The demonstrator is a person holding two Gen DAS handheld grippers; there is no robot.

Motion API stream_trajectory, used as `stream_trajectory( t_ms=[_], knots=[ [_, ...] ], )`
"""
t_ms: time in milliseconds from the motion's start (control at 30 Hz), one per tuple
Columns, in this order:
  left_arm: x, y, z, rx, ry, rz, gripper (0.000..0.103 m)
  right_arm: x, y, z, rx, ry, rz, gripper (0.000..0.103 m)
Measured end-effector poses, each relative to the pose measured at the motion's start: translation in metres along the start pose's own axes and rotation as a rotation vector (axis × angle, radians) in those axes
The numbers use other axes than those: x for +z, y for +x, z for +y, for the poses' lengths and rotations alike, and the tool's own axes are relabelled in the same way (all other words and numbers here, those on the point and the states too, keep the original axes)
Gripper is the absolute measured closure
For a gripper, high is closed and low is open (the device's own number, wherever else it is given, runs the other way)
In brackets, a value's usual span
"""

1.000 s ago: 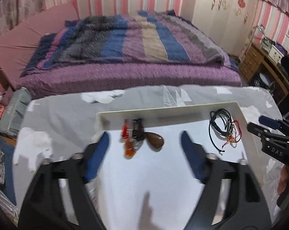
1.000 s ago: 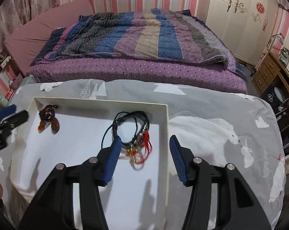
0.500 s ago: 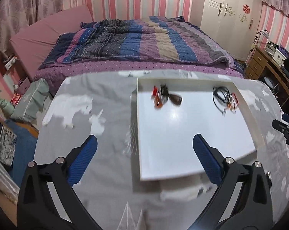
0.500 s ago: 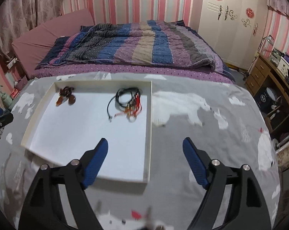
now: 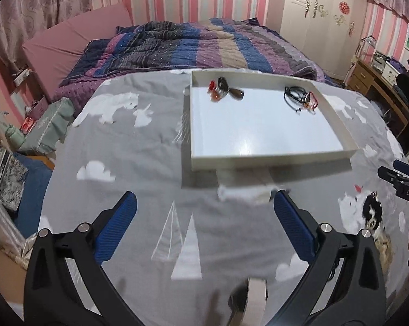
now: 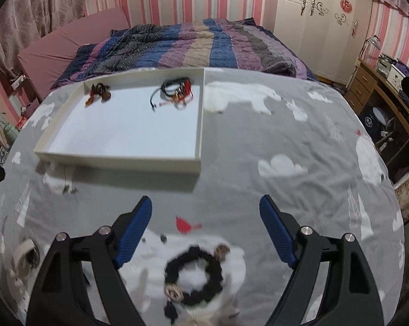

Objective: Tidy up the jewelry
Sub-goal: 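Withdraw both tools from the tray toward the cream watch and beaded bracelet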

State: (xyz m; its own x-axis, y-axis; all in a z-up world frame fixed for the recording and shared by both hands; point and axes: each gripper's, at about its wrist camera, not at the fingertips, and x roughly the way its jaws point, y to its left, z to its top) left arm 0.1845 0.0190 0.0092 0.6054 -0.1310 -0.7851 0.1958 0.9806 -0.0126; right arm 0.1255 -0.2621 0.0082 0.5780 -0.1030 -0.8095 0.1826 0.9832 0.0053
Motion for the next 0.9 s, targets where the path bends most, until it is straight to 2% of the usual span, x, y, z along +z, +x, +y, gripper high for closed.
stream_trajectory(
  t_ms=[233, 367, 700, 900],
  knots=[
    [-0.031, -0.017, -0.003, 0.017, 0.005, 0.001, 0.003, -0.029, -0.014, -0.009, 0.0, 0.021, -0.008, 0.021],
    [-0.043, -0.022, -0.008, -0.011, 0.01, 0.01, 0.003, -0.038, -0.019, -0.011, 0.016, 0.041, -0.012, 0.021],
    [-0.07, -0.035, -0.025, -0.011, 0.053, -0.005, 0.003, -0.055, -0.024, -0.015, 0.022, 0.061, -0.022, 0.021],
    [-0.083, -0.038, -0.02, -0.021, 0.032, 0.005, 0.003, -0.062, -0.024, -0.014, 0.003, 0.05, -0.025, 0.021]
  ],
)
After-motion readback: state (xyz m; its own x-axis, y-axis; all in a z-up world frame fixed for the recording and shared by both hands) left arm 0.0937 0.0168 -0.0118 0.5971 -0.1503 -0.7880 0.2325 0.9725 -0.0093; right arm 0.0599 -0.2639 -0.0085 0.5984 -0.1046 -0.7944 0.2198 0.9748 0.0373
